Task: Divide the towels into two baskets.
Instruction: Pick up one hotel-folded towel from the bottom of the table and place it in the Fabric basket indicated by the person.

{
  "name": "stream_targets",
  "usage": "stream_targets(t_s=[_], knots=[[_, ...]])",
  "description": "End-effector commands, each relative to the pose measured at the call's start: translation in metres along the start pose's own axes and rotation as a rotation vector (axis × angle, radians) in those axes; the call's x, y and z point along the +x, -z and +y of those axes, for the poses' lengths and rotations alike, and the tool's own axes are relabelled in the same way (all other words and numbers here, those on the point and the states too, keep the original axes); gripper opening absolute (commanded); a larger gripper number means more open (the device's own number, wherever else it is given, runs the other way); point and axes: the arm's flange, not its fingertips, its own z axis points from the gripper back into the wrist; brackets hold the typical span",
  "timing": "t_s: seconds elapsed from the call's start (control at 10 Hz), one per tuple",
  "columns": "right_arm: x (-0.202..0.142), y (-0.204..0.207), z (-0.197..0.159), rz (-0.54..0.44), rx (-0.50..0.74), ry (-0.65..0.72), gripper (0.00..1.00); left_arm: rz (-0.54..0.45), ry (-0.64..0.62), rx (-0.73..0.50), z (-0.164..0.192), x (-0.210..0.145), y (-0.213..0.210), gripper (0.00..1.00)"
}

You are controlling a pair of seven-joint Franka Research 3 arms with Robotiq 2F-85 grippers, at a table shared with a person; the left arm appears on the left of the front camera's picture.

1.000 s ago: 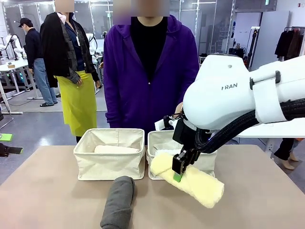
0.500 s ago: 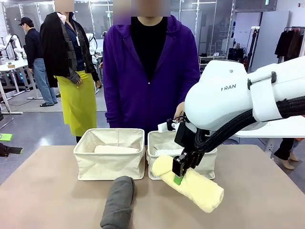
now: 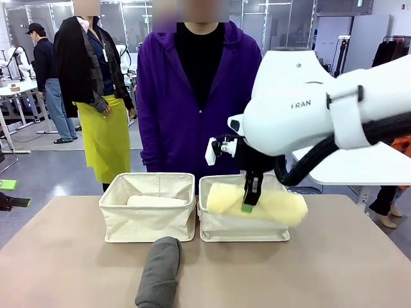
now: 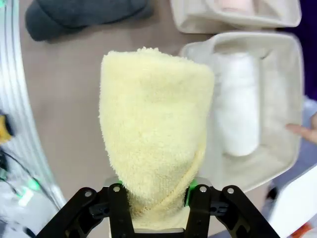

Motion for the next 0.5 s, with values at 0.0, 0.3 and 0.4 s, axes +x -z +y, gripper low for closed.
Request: stream_targets(t_s=[0.0, 0.3, 0.4], knots=[[0.016, 0.006, -0.056, -0.018, -0.052, -0.175, 0.42, 0.000, -0.018, 0.002, -0.006, 0.001, -0.002, 1.00], [0.029, 0.033, -0.120, -0.032, -0.065, -0.258, 0.42, 0.000, -0.018, 0.002, -0.006, 0.001, -0.002, 1.00], [0.029, 0.046, -0.133, -0.040, -0.057, -0.237, 0.42, 0.000, -0.018, 0.002, -0.006, 0.001, -0.002, 1.00]])
